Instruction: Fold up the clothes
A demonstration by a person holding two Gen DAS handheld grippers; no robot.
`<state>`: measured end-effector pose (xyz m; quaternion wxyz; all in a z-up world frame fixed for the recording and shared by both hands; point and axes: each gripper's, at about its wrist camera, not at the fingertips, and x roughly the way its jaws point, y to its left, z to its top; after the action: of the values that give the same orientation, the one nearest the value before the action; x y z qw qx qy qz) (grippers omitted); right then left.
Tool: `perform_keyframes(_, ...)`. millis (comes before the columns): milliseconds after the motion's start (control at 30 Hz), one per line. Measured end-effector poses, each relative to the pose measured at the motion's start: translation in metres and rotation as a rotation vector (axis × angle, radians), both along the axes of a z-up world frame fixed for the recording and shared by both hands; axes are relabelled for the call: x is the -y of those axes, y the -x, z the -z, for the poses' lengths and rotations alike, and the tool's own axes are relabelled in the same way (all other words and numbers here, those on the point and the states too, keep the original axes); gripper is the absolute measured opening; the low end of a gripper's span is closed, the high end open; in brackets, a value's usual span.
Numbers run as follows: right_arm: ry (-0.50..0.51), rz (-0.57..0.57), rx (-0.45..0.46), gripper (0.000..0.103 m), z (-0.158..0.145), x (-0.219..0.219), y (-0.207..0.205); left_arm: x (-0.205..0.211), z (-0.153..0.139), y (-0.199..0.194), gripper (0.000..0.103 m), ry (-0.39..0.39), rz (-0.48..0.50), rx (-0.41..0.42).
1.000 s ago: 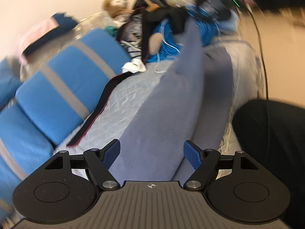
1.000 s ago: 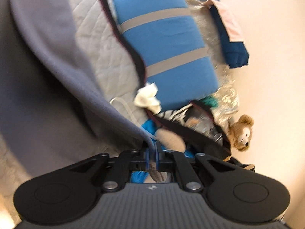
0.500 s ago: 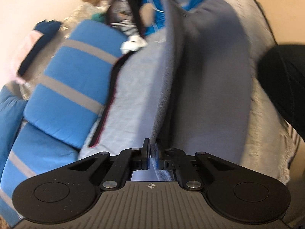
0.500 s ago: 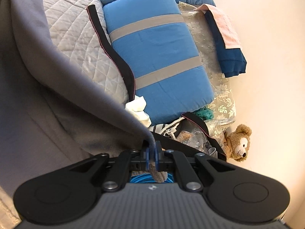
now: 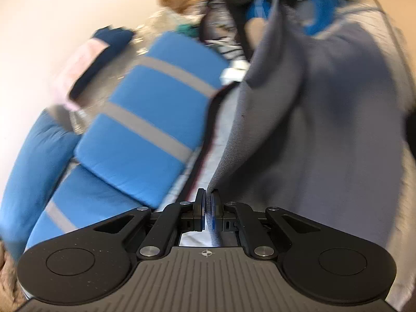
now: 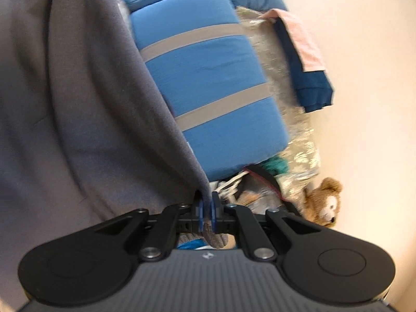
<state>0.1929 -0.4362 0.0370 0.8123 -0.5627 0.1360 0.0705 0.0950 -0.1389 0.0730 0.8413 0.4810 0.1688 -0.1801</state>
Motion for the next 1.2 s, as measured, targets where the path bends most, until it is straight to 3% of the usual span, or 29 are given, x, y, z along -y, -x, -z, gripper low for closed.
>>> perform_keyframes(200, -0.013, 0.01, -0.091, 0.01, 0.033, 0.015, 0.037, 0.006, 0.035, 0.042, 0.003, -0.059, 0.106, -0.069)
perform_keyframes(333, -0.015, 0.015, -0.151, 0.01, 0.055, 0.023, 0.058, 0.003, 0.056, 0.049, 0.003, -0.095, 0.141, -0.105)
perform_keyframes(533, -0.023, 0.025, -0.231, 0.01, 0.086, 0.033, 0.087, 0.0, 0.062, 0.062, 0.003, -0.119, 0.162, -0.107)
perform_keyframes(833, -0.012, 0.045, -0.237, 0.007, 0.086, 0.044, 0.092, 0.005, 0.061, 0.077, 0.002, -0.123, 0.198, -0.135)
perform_keyframes(1200, 0.019, 0.048, -0.311, 0.005, 0.098, 0.047, 0.1, 0.008, 0.078, 0.088, 0.002, -0.135, 0.223, -0.182)
